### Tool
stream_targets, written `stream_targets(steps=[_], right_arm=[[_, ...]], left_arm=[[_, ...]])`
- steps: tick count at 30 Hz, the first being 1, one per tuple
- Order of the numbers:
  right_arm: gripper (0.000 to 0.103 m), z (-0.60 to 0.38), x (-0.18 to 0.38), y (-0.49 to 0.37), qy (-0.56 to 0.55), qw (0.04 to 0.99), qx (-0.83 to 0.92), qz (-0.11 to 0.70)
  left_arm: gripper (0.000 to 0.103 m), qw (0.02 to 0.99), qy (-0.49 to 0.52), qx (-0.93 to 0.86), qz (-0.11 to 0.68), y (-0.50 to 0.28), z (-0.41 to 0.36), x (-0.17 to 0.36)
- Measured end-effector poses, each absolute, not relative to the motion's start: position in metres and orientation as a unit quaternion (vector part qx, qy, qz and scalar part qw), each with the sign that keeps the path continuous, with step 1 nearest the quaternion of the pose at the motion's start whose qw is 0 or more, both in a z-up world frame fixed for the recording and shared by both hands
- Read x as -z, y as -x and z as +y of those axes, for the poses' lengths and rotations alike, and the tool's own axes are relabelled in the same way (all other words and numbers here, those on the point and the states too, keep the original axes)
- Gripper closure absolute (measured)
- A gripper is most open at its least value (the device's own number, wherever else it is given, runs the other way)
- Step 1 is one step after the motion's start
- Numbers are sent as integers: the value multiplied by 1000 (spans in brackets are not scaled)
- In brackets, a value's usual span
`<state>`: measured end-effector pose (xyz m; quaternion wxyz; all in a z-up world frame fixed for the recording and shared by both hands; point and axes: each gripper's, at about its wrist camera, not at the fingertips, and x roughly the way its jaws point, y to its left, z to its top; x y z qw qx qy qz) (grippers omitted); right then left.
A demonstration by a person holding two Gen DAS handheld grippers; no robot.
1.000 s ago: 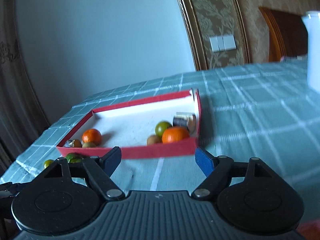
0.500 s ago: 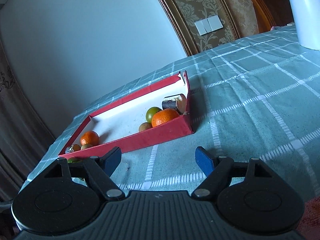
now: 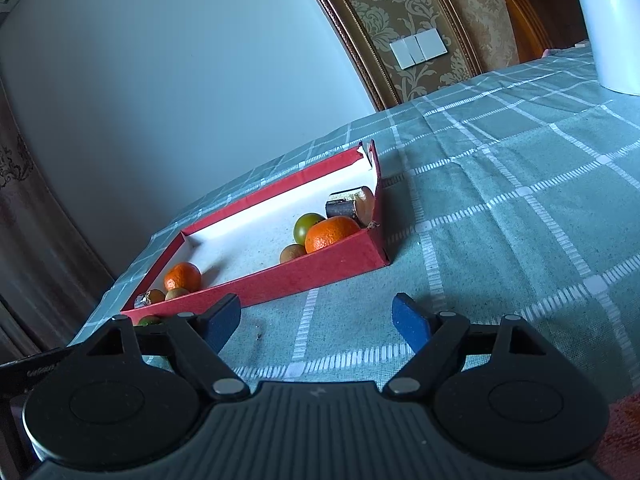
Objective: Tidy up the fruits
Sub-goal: 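Move the left gripper down onto the other green tomato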
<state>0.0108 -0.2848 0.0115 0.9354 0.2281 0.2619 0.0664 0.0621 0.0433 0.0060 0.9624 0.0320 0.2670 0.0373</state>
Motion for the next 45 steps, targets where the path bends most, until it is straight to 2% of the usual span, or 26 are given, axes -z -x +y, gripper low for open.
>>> stream_targets(steps=[2, 5, 14, 20, 25, 35, 38, 43, 45], right_arm=[[20, -285, -11, -11, -228, 935, -66, 262], [20, -285, -11, -11, -229, 935, -67, 262], [20, -285, -11, -11, -229, 935, -66, 262], [20, -285, -10, -12, -229, 935, -66, 263], [20, -285, -10, -12, -229, 935, -65, 264], [20, -285, -8, -14, -231, 934, -58, 267], [20, -286, -8, -14, -232, 934, -57, 267], [20, -287, -8, -14, -234, 933, -52, 267], [20, -287, -8, -13, -234, 933, -51, 268]], left_arm=[[1, 961, -34, -42, 271, -69, 44, -3], [11, 958, -37, -41, 283, -77, 44, 3], [12, 949, -29, -37, 313, -91, 43, 20], [20, 950, -19, -26, 311, -90, 45, 20], [32, 952, -15, -10, 306, -87, 45, 20], [39, 952, 2, 3, 305, -86, 50, 20], [45, 953, 8, 3, 303, -86, 52, 19], [62, 954, 24, 15, 297, -83, 56, 18], [65, 955, 27, 18, 296, -83, 57, 18]])
